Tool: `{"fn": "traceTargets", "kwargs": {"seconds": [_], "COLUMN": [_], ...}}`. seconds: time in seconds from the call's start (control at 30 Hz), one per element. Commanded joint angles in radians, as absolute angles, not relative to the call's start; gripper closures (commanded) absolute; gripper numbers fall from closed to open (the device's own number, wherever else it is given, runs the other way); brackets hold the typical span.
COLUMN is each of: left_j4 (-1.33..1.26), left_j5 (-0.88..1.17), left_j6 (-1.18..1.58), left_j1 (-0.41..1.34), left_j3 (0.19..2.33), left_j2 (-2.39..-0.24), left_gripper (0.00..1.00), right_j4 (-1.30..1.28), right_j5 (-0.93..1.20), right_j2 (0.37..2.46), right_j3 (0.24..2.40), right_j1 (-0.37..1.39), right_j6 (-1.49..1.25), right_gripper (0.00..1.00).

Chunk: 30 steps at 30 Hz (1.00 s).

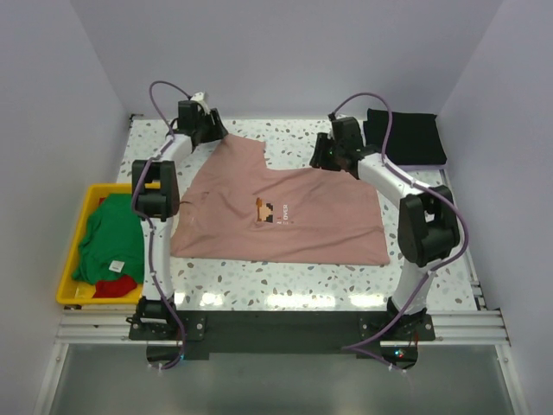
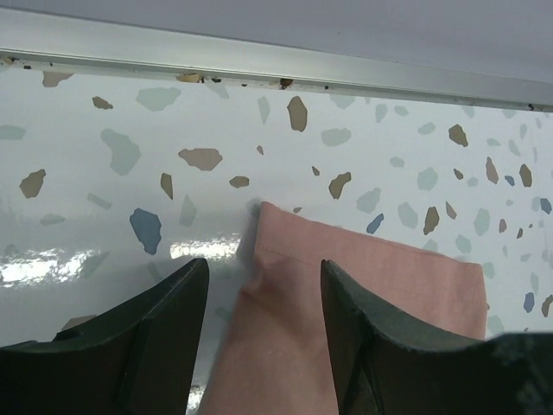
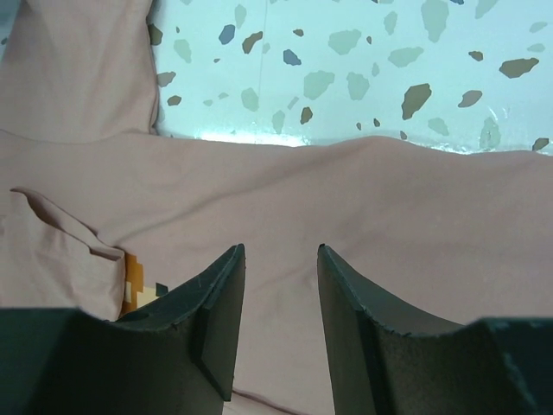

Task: Fold and stack the t-shirts
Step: Fold the tshirt

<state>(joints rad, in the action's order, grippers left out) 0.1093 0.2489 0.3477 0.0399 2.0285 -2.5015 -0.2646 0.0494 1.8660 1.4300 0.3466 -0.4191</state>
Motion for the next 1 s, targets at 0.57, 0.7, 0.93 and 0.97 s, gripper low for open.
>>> {"fn": "traceTargets", "kwargs": {"seconds": [0.57,0.7,0.93,0.97], "left_j4": [0.018,0.02,0.015,0.017], "left_j5": [0.334,0.344,0.348,0.347], "left_j6": [0.353,0.36,0.376,0.379], "left_j1": [0.061,0.064,0.063,0.063], "left_j3": [2.065,2.077,2.082,2.085], "left_j2": [-2.533,-2.543,-2.528,-2.519], "left_gripper": [0.57,0.59,0.71,0.73], "right_j4": [-0.256,-0.261,-0.282,-0.282], "right_j5": [0.074,0.103,0.078,0.071], "right_j2": [1.756,1.755,1.764,1.773], "right_j3": [1.364,1.359,1.361,1.361], "right_j1": [0.213,0.173,0.13,0.124], "right_j6": [-0.436,-0.451,-0.449,-0.449], "right_gripper": [0.59,0.59,0.6,0.6]}}
